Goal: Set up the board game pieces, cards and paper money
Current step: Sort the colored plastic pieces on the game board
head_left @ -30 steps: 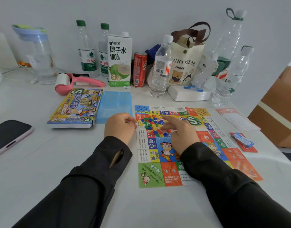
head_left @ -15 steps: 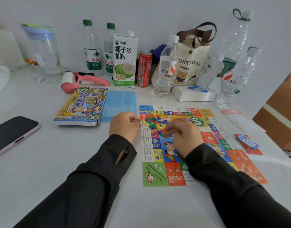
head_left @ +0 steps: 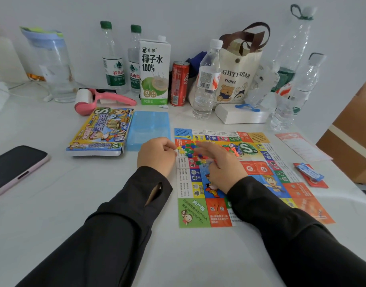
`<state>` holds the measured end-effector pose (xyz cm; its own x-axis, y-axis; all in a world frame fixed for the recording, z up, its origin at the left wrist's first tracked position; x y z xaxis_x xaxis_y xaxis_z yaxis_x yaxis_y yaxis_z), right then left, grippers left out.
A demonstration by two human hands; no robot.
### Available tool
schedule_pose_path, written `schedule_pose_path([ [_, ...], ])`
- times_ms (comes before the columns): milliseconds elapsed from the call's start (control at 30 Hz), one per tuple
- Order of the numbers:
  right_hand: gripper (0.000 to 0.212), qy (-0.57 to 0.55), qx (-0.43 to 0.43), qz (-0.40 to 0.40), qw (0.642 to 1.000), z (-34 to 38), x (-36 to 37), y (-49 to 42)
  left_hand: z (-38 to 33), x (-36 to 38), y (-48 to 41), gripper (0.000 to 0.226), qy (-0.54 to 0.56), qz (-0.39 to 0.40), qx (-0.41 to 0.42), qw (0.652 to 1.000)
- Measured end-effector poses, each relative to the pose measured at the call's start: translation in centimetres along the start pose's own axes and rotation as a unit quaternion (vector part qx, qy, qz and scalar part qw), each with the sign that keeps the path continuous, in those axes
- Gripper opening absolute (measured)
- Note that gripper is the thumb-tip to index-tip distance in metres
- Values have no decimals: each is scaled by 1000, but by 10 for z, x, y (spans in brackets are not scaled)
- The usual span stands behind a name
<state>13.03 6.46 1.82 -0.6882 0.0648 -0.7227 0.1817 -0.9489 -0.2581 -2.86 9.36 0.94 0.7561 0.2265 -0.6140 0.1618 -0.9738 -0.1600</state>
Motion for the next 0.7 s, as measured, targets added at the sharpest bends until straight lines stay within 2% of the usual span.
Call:
schedule_pose_path([
  [133, 47, 19, 58, -135, 989, -6, -30, 5, -17, 3, 9, 31, -127, -1, 83, 988],
  [233, 39, 67, 117, -131, 982, -15, -33, 5, -21, 11, 12, 46, -213, 41, 114, 970],
  [333, 39, 68, 117, -100, 986, -13, -28, 4, -21, 20, 13, 49, -270, 81, 135, 950],
  [433, 48, 42, 96, -66, 992, -9, -18, 2, -21, 25, 14, 49, -270, 103, 151, 945],
  [533, 47, -33, 104, -136, 985, -15, -27, 3, -24, 25, 17, 50, -234, 118, 163, 951],
  [600, 42, -33, 120, -194, 973, -21, -39, 6, -25, 23, 17, 50, -210, 108, 164, 958],
  [700, 37, -14, 150, -210, 966, -27, -45, 7, -26, 18, 16, 47, -189, 75, 159, 966],
])
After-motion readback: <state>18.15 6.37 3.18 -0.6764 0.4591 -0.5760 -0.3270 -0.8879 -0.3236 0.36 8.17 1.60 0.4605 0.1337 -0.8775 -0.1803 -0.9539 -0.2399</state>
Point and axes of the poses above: each hand's wrist, its own y-axis away from the middle knuckle, its own x-axis out of the palm, z = x × y, the point moved 6 cm from there along -y, towards the middle knuckle, and after that the axes turned 7 degrees about -y, right-handed, at the moved point
